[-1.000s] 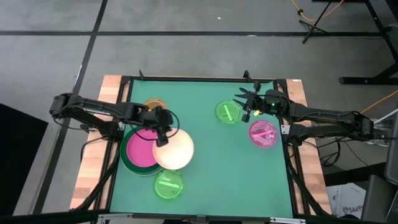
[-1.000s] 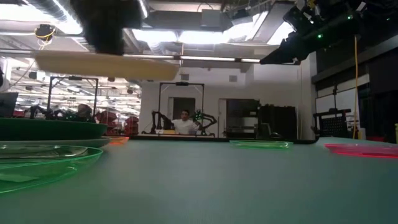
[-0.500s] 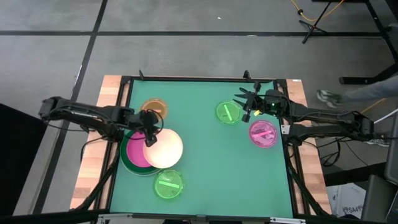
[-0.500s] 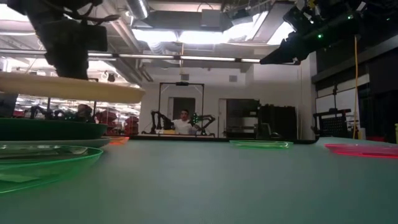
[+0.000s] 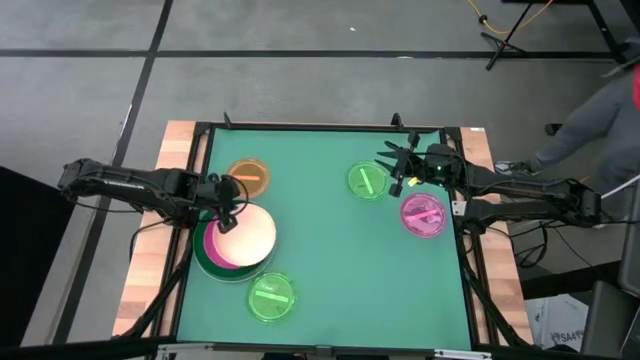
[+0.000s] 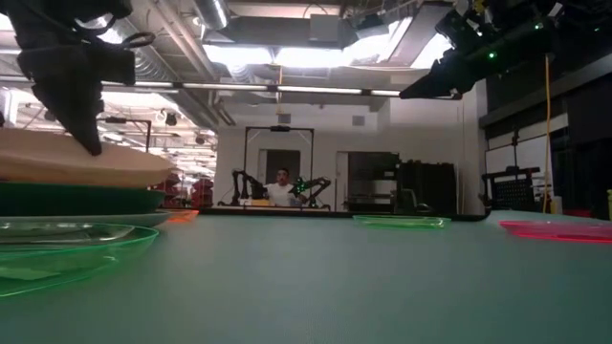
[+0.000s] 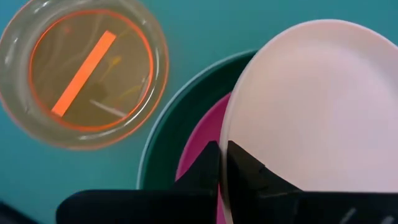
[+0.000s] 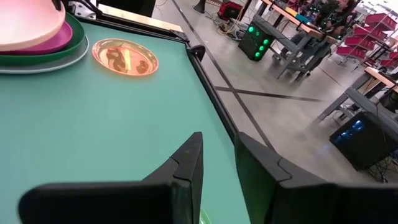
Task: Stack plastic plates
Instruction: Stack the light orange plate on top of the pink plate, then stack the orange plate on top of the light orange plate
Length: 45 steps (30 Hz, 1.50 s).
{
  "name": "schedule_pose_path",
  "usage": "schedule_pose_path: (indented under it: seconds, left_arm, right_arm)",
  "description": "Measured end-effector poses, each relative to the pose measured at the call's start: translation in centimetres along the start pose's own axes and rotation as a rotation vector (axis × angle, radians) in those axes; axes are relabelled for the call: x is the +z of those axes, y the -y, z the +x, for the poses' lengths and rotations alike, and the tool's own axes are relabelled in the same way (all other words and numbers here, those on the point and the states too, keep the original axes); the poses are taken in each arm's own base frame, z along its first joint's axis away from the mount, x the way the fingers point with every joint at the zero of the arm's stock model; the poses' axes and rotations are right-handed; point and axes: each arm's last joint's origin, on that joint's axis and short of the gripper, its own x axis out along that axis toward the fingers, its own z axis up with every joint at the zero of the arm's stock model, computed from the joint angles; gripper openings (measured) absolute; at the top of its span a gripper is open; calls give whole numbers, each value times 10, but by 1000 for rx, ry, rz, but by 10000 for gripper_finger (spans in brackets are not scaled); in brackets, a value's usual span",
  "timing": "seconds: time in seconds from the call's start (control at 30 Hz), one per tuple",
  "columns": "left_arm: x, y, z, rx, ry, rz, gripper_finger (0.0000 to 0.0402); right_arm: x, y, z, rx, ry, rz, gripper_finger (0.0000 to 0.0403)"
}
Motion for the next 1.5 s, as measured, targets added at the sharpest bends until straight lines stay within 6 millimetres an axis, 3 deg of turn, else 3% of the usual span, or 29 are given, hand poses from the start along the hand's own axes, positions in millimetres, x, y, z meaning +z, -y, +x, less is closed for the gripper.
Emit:
schedule_pose_path:
  seconds: [0.47, 1.2, 1.5]
  left_arm:
    - [-12, -8, -2, 73, -117, 6, 15]
    - [-12, -8, -2, 73, -114, -20, 23]
    - [-12, -8, -2, 72, -116, -65, 61]
  right_arm:
    - [0, 0, 0, 0, 0, 0, 83]
    - [0, 0, 0, 0, 0, 0, 83]
    - [0, 0, 0, 0, 0, 0, 83]
